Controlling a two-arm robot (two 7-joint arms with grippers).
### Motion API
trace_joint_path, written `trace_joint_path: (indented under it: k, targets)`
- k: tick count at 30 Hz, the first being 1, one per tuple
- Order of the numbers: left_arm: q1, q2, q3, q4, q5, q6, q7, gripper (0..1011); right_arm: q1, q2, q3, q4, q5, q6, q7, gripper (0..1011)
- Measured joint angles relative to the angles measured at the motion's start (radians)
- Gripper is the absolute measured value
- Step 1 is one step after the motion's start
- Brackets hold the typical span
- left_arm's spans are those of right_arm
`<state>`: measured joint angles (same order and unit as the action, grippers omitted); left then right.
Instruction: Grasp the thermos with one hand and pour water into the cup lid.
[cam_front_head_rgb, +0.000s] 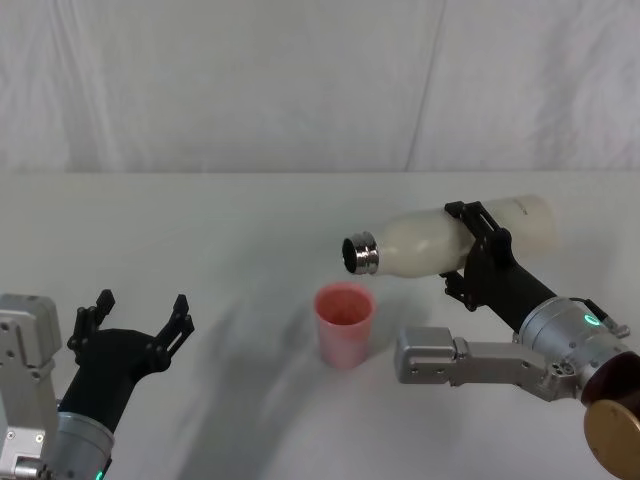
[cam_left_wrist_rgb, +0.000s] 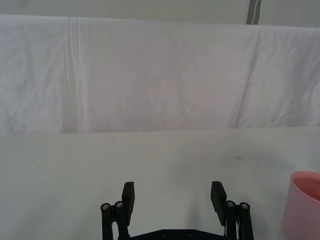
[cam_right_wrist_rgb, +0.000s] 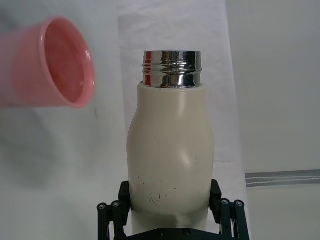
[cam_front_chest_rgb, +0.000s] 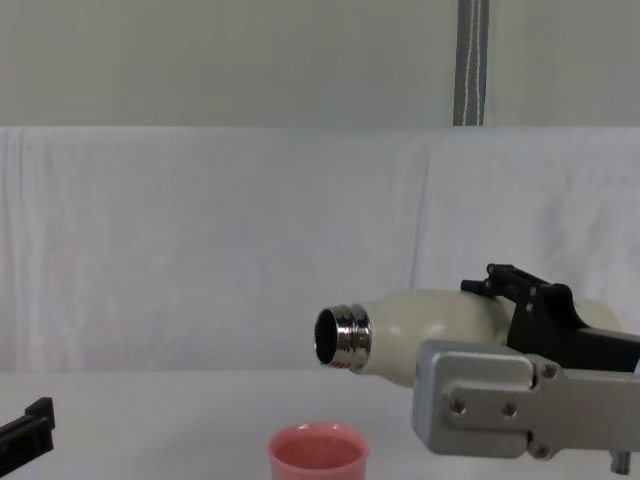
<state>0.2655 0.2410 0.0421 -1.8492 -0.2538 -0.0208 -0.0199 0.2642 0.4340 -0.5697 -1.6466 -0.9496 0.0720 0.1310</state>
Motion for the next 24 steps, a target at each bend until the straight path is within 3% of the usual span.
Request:
trace_joint_path:
  k: [14, 24]
  targets:
    - [0.0, 0.0, 0.0, 0.0, 0.0, 0.0, 0.0, 1001, -0.006, -0.019, 0.026, 0.002, 0.075, -0.042, -0.012, 950]
    - [0.0, 0.0, 0.0, 0.0, 0.0, 0.0, 0.0, 1001, -0.023, -0.046, 0.072, 0.013, 0.188, -0.087, -0.021, 950]
